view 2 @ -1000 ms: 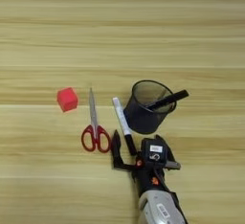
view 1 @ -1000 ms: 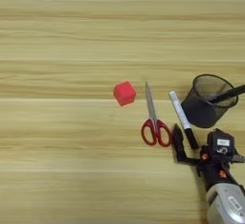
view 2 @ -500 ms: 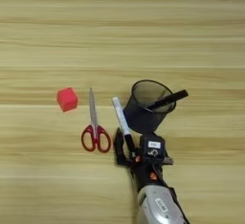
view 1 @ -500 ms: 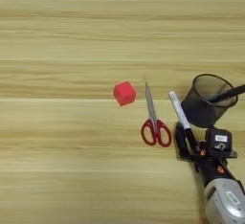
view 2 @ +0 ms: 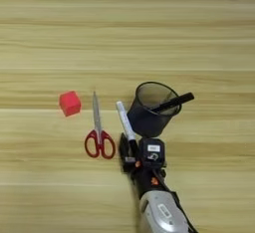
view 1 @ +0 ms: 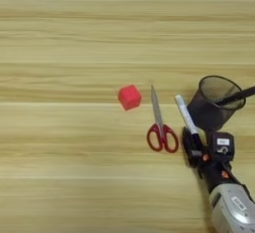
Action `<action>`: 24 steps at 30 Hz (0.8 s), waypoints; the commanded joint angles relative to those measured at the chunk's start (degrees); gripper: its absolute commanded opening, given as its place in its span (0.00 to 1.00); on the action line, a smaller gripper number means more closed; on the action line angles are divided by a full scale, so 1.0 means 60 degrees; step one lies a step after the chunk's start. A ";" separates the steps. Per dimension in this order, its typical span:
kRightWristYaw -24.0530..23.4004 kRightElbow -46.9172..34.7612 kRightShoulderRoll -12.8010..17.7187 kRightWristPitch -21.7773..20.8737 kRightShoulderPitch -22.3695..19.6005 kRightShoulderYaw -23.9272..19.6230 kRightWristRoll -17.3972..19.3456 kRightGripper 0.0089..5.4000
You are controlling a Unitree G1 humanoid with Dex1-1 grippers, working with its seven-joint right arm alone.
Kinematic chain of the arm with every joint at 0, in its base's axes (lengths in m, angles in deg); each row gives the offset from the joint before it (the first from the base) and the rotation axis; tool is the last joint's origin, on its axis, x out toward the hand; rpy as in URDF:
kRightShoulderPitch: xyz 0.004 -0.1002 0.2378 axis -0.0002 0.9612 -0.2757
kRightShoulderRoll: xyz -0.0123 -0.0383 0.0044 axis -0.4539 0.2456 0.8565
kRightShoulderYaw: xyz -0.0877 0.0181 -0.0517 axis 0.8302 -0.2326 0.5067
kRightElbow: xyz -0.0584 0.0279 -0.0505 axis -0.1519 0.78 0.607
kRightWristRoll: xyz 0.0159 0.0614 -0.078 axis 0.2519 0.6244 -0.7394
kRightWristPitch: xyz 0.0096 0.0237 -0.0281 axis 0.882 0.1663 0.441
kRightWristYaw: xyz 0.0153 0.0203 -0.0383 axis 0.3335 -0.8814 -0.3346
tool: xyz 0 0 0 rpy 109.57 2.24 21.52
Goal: Move the objects on the table
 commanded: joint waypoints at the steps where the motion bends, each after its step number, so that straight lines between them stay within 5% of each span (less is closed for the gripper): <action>1: 0.0051 0.0027 0.0063 0.0355 0.0182 0.0185 -0.0116 0.37; 13: 0.0062 0.0040 0.0125 0.0354 0.0186 0.0249 -0.0080 0.15; 24: 0.0333 -0.0025 0.0063 0.0094 0.0215 0.0378 0.0091 0.14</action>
